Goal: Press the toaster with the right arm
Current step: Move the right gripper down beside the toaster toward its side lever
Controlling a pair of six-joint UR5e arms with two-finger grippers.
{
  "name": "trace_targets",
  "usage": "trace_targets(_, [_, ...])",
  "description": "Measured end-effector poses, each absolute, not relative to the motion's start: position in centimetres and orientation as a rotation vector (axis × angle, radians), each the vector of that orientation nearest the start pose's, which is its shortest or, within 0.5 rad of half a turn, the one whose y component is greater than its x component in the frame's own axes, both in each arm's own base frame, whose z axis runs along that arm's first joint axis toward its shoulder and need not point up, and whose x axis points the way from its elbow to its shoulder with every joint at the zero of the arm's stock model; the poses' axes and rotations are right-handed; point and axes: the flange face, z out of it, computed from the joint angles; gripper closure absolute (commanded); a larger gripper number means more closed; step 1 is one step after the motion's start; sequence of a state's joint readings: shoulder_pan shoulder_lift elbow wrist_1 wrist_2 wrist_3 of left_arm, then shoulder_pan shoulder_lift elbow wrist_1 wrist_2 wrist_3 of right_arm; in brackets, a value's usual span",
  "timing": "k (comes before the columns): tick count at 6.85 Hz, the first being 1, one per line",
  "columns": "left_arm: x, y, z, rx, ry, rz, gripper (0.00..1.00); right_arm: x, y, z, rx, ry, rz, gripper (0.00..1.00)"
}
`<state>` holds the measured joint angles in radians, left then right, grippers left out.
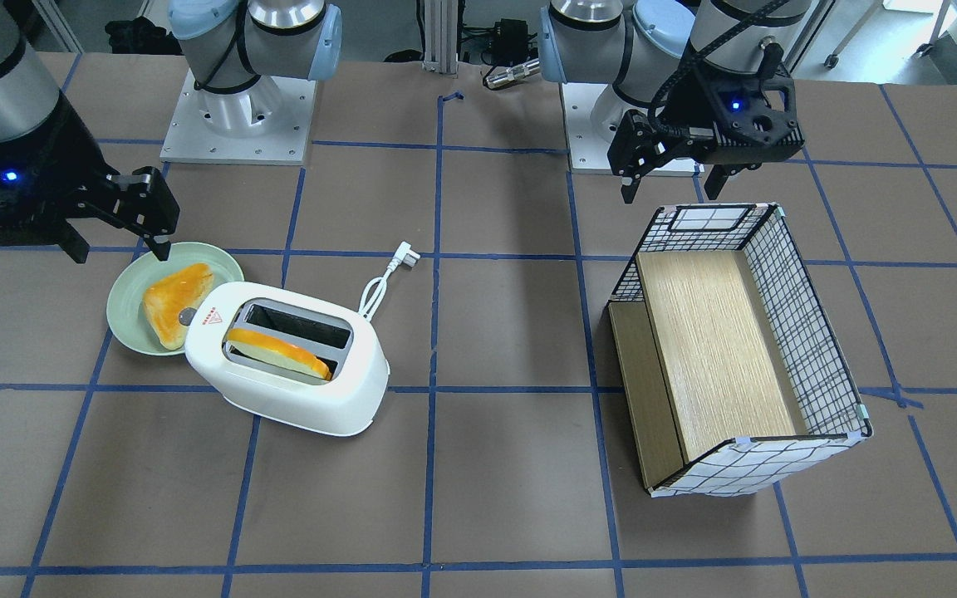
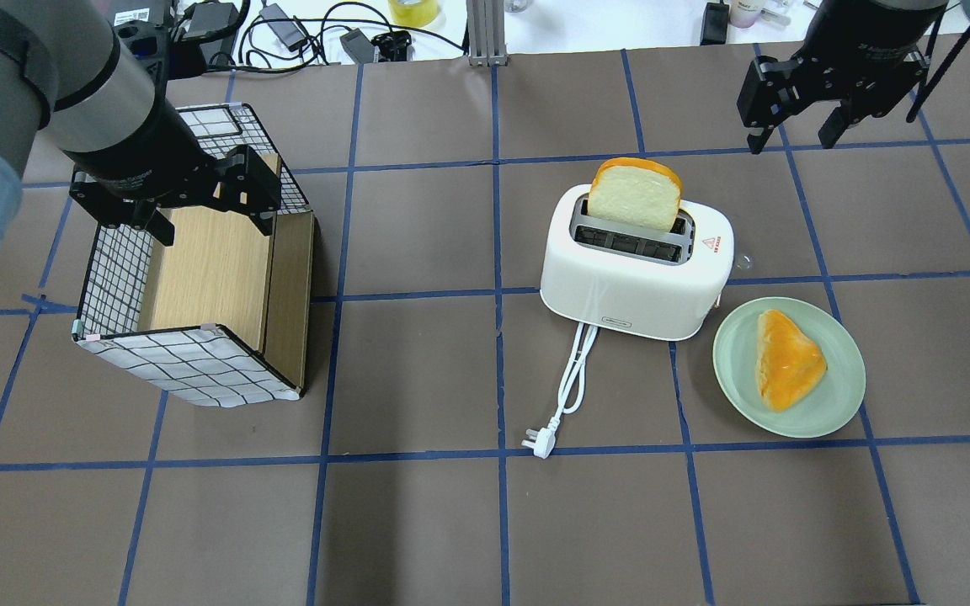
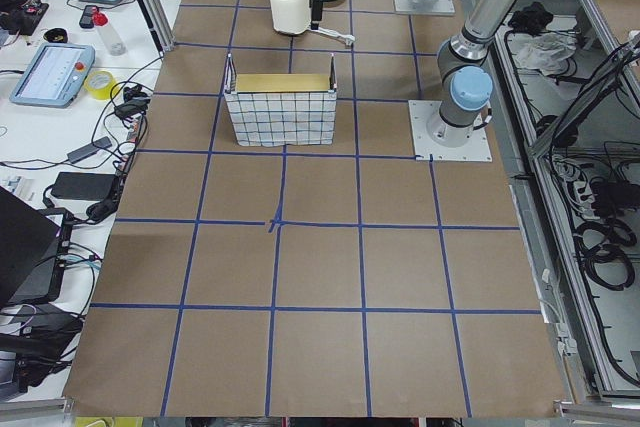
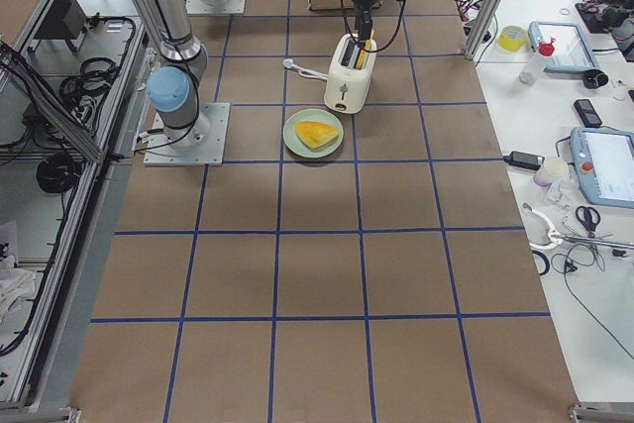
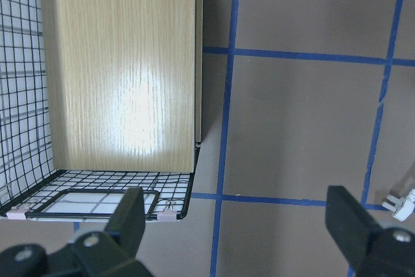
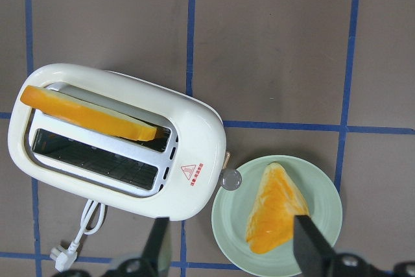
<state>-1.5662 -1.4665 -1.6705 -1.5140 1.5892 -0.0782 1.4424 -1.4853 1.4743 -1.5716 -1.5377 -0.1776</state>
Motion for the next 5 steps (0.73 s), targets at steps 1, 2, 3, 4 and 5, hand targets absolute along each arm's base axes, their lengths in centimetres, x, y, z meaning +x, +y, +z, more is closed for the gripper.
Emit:
trace_targets(1, [-12.9, -45.4, 49.4, -0.130, 3.121, -0.097, 0.00, 6.4, -54.5, 48.8, -0.082, 3.083, -0.020, 1.00])
trace_targets(2, [-12.9, -45.4, 49.4, -0.131, 3.121, -0.097, 0.00, 6.1, -55.0, 47.8, -0.093, 3.041, -0.006, 1.00])
trace_targets(3, [-12.9, -45.4, 49.4, -0.131, 3.121, -0.097, 0.00, 5.0, -55.6, 46.1, -0.106, 2.988, 0.021, 1.00])
trace_targets(4, [-12.9, -45.4, 49.4, -0.131, 3.121, -0.097, 0.00, 3.5, -56.0, 44.0, -0.116, 2.925, 0.052, 1.00])
trace_targets(5, [-12.9, -45.4, 49.4, -0.131, 3.121, -0.096, 0.00, 2.2, -55.9, 42.1, -0.117, 2.881, 0.084, 1.00])
